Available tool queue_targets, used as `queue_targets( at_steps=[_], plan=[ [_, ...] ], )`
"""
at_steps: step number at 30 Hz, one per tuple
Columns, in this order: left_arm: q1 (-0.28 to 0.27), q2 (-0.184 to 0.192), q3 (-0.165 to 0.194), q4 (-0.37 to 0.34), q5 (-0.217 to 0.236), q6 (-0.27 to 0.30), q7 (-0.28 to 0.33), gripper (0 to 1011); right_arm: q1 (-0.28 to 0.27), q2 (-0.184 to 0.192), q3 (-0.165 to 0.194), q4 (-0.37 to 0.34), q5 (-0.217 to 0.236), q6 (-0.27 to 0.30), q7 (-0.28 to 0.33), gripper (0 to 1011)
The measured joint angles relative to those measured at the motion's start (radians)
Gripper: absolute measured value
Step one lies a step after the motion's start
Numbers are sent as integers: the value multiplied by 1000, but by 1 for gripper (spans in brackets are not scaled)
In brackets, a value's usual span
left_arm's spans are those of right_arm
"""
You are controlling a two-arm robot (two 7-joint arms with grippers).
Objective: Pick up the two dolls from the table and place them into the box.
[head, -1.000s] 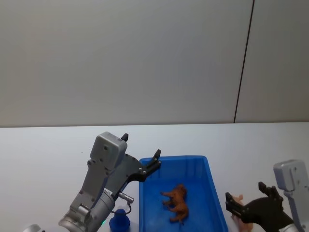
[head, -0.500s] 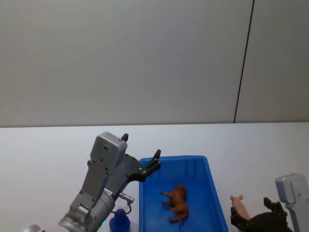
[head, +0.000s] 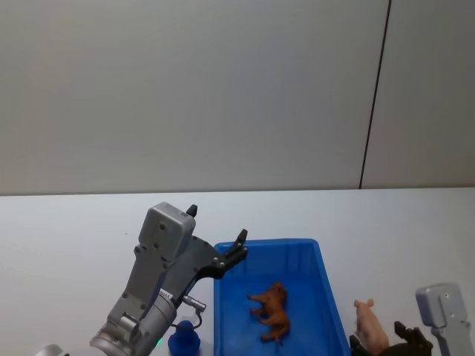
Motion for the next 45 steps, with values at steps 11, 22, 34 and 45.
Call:
queue_targets(
  at_steps=[11, 22, 34, 45],
  plan=[
    [0, 0, 0, 0, 0, 0, 0, 1001, 1, -4, -1, 19, -6, -9, 13, 643],
    [0, 0, 0, 0, 0, 0, 0, 1001, -5, -1, 5, 6, -22, -23, -1, 381],
    [0, 0, 0, 0, 0, 0, 0, 1001, -8, 6, 19, -33, -29, -82, -11, 381],
    [0, 0, 0, 0, 0, 0, 0, 1001, 14, 5, 24, -52, -7, -156, 72, 380]
  ],
)
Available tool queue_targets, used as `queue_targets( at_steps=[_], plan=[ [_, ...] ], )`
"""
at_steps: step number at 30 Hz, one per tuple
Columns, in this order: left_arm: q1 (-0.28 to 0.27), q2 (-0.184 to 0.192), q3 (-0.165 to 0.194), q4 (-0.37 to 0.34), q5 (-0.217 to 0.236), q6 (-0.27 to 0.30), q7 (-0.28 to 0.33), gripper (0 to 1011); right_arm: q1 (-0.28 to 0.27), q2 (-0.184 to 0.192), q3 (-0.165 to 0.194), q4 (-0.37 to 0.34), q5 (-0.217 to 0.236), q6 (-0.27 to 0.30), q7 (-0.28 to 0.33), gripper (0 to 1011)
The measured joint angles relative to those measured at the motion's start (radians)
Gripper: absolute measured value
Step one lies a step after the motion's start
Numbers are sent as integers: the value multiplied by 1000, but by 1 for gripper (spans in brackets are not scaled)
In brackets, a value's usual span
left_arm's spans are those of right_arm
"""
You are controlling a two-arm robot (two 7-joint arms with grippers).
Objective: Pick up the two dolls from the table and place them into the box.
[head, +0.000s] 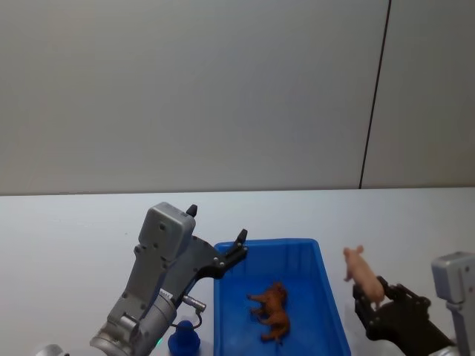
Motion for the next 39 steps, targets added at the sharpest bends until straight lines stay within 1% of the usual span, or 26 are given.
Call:
queue_targets(
  at_steps=[3, 4, 6, 7, 12, 13, 14, 16, 17, 18, 19, 20, 21, 22, 23, 24, 25, 26, 28, 29, 31, 32, 33, 35, 39],
  plan=[
    [0, 0, 0, 0, 0, 0, 0, 1001, 13, -6, -3, 0, 7, -19, 42, 381],
    [0, 0, 0, 0, 0, 0, 0, 1001, 13, -6, -3, 0, 7, -19, 42, 380],
    [0, 0, 0, 0, 0, 0, 0, 1001, 25, -13, -9, 1, 12, -31, 78, 380],
    [0, 0, 0, 0, 0, 0, 0, 1001, 25, -13, -9, 1, 12, -31, 78, 380],
    [0, 0, 0, 0, 0, 0, 0, 1001, 56, -33, -23, 17, 15, -48, 151, 381],
    [0, 0, 0, 0, 0, 0, 0, 1001, 56, -33, -23, 17, 15, -48, 151, 381],
    [0, 0, 0, 0, 0, 0, 0, 1001, 63, -38, -26, 22, 15, -51, 168, 381],
    [0, 0, 0, 0, 0, 0, 0, 1001, 75, -46, -32, 31, 15, -54, 191, 409],
    [0, 0, 0, 0, 0, 0, 0, 1001, 75, -46, -32, 31, 15, -54, 191, 422],
    [0, 0, 0, 0, 0, 0, 0, 1001, 81, -50, -35, 36, 15, -55, 202, 491],
    [0, 0, 0, 0, 0, 0, 0, 1001, 88, -54, -38, 42, 15, -55, 210, 507],
    [0, 0, 0, 0, 0, 0, 0, 1001, 91, -56, -39, 44, 14, -55, 214, 554],
    [0, 0, 0, 0, 0, 0, 0, 1001, 93, -57, -40, 46, 14, -55, 216, 567],
    [0, 0, 0, 0, 0, 0, 0, 1001, 97, -60, -41, 50, 12, -55, 219, 613],
    [0, 0, 0, 0, 0, 0, 0, 1001, 97, -60, -41, 50, 12, -55, 219, 627],
    [0, 0, 0, 0, 0, 0, 0, 1001, 102, -63, -43, 53, 10, -55, 220, 682],
    [0, 0, 0, 0, 0, 0, 0, 1001, 102, -63, -43, 53, 10, -55, 220, 713],
    [0, 0, 0, 0, 0, 0, 0, 1001, 104, -65, -44, 56, 8, -53, 219, 713],
    [0, 0, 0, 0, 0, 0, 0, 1001, 107, -67, -44, 58, 6, -50, 212, 813],
    [0, 0, 0, 0, 0, 0, 0, 1001, 108, -68, -44, 59, 4, -48, 203, 847],
    [0, 0, 0, 0, 0, 0, 0, 1001, 109, -69, -44, 60, 2, -46, 194, 899],
    [0, 0, 0, 0, 0, 0, 0, 1001, 109, -69, -43, 60, 0, -44, 183, 899],
    [0, 0, 0, 0, 0, 0, 0, 1001, 109, -69, -43, 60, 0, -44, 183, 942],
    [0, 0, 0, 0, 0, 0, 0, 1001, 107, -69, -41, 59, -3, -42, 162, 995],
    [0, 0, 0, 0, 0, 0, 0, 1001, 102, -66, -36, 54, -7, -39, 125, 1001]
  ],
)
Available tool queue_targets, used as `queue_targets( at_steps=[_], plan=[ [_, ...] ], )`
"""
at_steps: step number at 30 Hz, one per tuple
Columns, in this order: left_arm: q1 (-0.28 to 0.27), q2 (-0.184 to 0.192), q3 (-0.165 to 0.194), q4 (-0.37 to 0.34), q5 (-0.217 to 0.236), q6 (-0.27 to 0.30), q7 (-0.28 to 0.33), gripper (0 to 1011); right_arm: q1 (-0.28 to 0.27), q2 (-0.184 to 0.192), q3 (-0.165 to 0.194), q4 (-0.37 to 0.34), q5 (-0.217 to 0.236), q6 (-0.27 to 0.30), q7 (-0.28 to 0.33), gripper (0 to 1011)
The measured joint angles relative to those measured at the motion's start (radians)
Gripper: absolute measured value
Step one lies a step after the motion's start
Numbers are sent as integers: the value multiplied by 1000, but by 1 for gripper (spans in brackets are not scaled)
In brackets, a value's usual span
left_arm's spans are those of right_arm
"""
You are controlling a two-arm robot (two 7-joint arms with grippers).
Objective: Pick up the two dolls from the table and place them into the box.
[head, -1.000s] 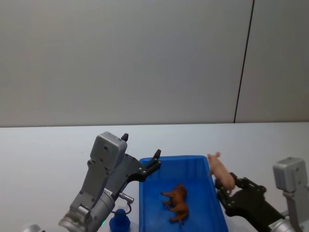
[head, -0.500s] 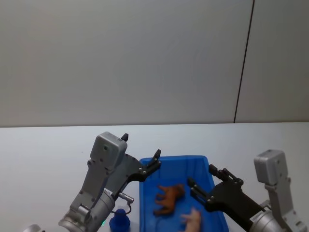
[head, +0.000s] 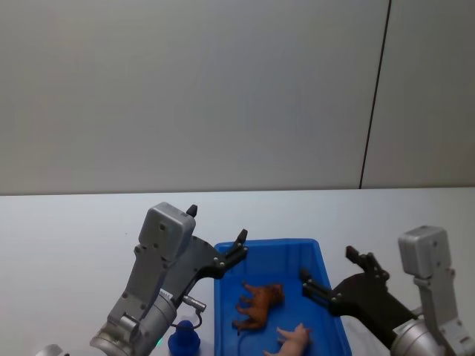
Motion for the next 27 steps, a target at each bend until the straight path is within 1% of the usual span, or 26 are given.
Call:
queue_targets(
  at_steps=[5, 6, 7, 9, 17, 20, 23, 27],
  plan=[
    [0, 0, 0, 0, 0, 0, 0, 1001, -12, 7, 9, -12, -5, 4, -58, 1001],
    [0, 0, 0, 0, 0, 0, 0, 1001, -16, 9, 13, -15, -5, 4, -78, 1001],
    [0, 0, 0, 0, 0, 0, 0, 1001, -16, 9, 13, -15, -5, 4, -78, 1001],
    [0, 0, 0, 0, 0, 0, 0, 1001, -25, 15, 19, -23, -6, 5, -106, 1001],
    [0, 0, 0, 0, 0, 0, 0, 1001, -39, 24, 29, -35, -6, 8, -154, 1001],
    [2, 1, -1, -2, -1, 7, 1, 1001, -42, 26, 31, -37, -7, 8, -163, 1001],
    [5, 3, -3, -9, -4, 20, 5, 1001, -45, 28, 33, -40, -7, 8, -173, 1001],
    [12, 10, -9, -25, -16, 52, 11, 1001, -49, 30, 36, -42, -7, 9, -185, 1001]
  ],
)
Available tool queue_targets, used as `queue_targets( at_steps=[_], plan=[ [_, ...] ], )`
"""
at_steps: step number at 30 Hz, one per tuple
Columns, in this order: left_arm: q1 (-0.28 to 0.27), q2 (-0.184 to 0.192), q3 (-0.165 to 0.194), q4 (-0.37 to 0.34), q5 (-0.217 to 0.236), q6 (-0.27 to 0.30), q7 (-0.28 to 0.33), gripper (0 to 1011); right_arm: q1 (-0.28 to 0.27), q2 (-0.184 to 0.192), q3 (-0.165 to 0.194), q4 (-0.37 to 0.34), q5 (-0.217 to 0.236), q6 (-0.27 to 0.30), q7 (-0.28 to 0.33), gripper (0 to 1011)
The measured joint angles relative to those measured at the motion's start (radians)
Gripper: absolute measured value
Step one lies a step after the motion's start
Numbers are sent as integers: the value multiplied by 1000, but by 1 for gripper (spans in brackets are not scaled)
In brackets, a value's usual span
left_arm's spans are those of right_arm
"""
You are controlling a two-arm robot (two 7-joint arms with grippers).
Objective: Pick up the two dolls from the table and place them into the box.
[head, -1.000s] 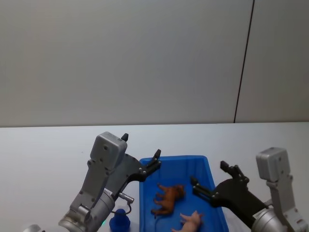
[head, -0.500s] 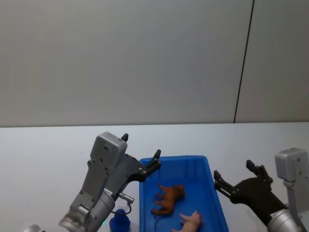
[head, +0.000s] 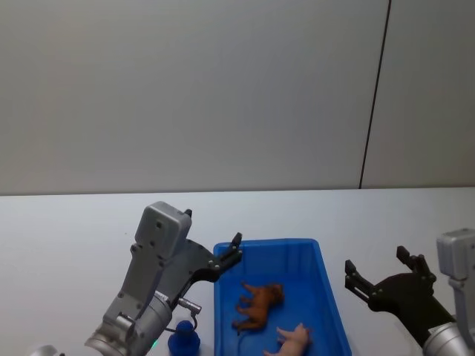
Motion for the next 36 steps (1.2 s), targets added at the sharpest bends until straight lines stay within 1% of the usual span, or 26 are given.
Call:
queue_targets(
  at_steps=[8, 10, 16, 17, 21, 29, 36],
  plan=[
    [16, 19, -13, -32, -31, 73, 6, 1001, -4, 2, 3, -3, 0, 1, -12, 1001],
    [18, 21, -15, -36, -34, 79, 6, 1001, -4, 3, 3, -3, 0, 1, -14, 1001],
    [34, 43, -30, -61, -66, 149, 3, 1001, -6, 3, 4, -4, 0, 1, -18, 1001],
    [34, 43, -30, -61, -66, 149, 3, 1001, -6, 3, 4, -5, 0, 1, -19, 1001],
    [43, 58, -39, -71, -83, 188, -6, 1001, -6, 4, 4, -5, 0, 1, -21, 1001],
    [56, 79, -52, -76, -107, 242, -27, 1001, -7, 4, 5, -6, 0, 1, -23, 1001],
    [67, 93, -60, -69, -130, 271, -50, 1001, -7, 5, 5, -6, 0, 1, -24, 1001]
  ],
)
